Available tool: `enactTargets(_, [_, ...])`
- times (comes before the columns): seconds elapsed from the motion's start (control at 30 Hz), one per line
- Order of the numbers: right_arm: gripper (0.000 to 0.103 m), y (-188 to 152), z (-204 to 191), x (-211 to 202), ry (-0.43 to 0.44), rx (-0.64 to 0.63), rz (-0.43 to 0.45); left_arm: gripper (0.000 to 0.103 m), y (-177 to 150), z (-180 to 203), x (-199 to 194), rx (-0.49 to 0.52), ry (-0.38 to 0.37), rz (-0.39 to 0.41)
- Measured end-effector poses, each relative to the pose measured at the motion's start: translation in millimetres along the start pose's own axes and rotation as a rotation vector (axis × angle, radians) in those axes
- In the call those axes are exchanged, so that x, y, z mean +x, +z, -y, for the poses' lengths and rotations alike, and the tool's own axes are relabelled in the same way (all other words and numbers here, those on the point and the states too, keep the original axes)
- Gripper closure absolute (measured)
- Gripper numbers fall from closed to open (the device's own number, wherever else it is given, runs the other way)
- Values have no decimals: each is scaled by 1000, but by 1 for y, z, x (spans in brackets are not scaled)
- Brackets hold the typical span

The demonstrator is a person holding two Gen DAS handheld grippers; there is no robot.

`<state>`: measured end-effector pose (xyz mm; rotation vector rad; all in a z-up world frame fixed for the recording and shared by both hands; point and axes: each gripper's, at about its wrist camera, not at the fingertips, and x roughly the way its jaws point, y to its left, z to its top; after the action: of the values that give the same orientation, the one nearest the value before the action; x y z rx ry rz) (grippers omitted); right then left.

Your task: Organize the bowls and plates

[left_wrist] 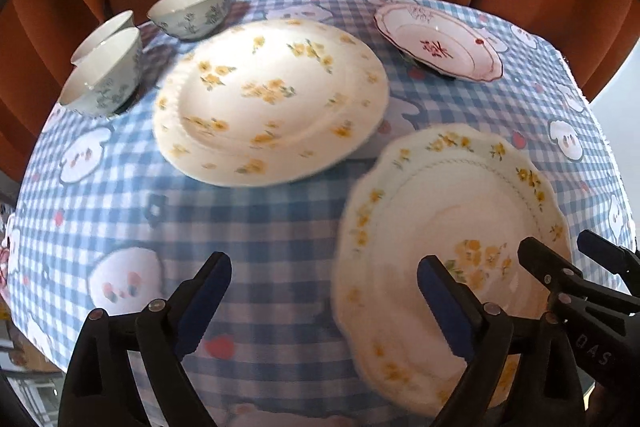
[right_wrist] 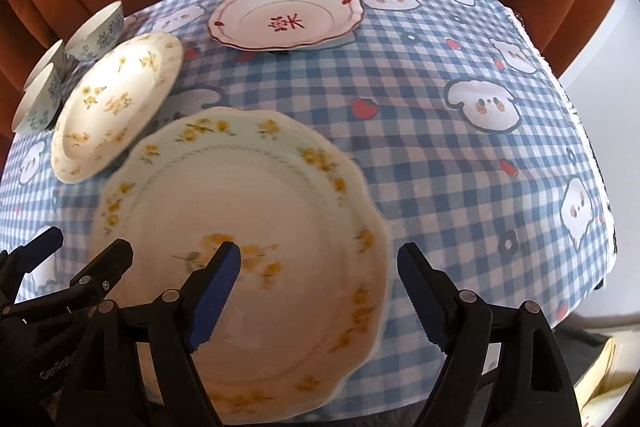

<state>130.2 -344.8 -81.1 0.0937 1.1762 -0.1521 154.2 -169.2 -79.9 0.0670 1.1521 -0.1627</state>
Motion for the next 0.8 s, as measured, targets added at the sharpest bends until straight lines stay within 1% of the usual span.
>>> enactTargets(0.1, [20, -2, -22, -8, -7, 0, 28, 8, -1, -19, -6, 11, 0, 15])
enactTargets(0.23, [20, -5, -49, -12, -11, 9, 39, 8, 0, -46, -11, 26, -12, 30])
enactTargets(0.47, [20, 0, -97, -12, -5, 25, 75, 8, 12, -90, -9, 24, -12, 50])
enactTargets(0.63, [20, 21, -114, -8, 8, 32, 81, 8, 33, -107, -3, 11, 7, 60])
enactTargets(0.8, [20, 54, -123, -2, 45, 35, 93, 8, 62, -116, 6, -6, 45, 81])
